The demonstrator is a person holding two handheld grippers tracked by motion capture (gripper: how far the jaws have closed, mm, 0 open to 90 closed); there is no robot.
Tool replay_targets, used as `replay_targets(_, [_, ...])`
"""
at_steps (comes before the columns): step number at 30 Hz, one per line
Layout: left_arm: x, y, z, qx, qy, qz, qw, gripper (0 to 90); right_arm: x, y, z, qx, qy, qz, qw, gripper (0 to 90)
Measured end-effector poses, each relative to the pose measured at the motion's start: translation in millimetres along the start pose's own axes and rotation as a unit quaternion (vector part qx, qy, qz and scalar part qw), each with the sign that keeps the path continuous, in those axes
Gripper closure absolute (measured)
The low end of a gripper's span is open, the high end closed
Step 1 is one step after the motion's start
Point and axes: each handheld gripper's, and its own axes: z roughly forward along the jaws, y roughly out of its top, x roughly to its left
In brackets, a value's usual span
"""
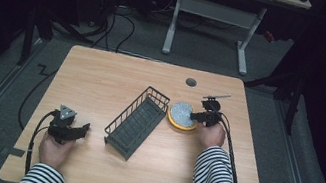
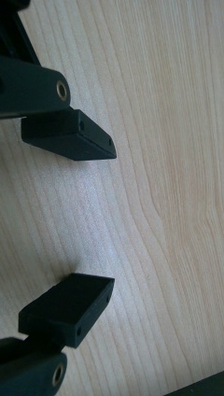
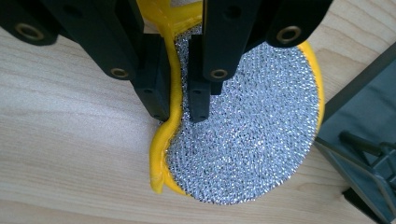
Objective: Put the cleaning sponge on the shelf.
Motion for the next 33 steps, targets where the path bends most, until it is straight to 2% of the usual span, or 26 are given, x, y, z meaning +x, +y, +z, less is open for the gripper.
replay_targets(4, [0.1,0.0,0.2,-0.001,-0.002,-0.002,1.0000,32.2,2.8,0.5,-12.0,-0.015,0.002,-0.018,0.9997,81.9])
replay_targets(10, [0.1,0.0,0.0,0.000,-0.001,0.000,1.0000,32.0,3.3,0.8,-42.1,-0.042,0.001,-0.048,0.9979,82.1])
replay_targets(16, [0.0,0.0,0.0,0.000,-0.001,0.000,1.0000,31.9,-2.3,1.4,-67.9,-0.070,0.012,-0.049,0.9963,82.0])
replay_targets(22, [-0.5,0.0,0.3,0.000,0.000,0.001,1.0000,32.0,3.0,7.9,-87.0,-0.093,0.024,-0.063,0.9934,82.1])
replay_targets(23, [-0.4,0.1,0.2,0.000,0.000,0.001,1.0000,32.0,8.7,12.1,-95.4,-0.103,0.031,-0.074,0.9914,82.1])
replay_targets(25, [-0.4,0.1,0.2,0.000,0.000,0.001,1.0000,32.0,14.5,15.2,-100.6,-0.111,0.038,-0.082,0.9898,82.0])
replay_targets(33, [-0.5,0.1,0.2,0.000,0.000,0.001,1.0000,32.0,47.9,32.7,-111.1,-0.117,0.063,-0.125,0.9833,82.0])
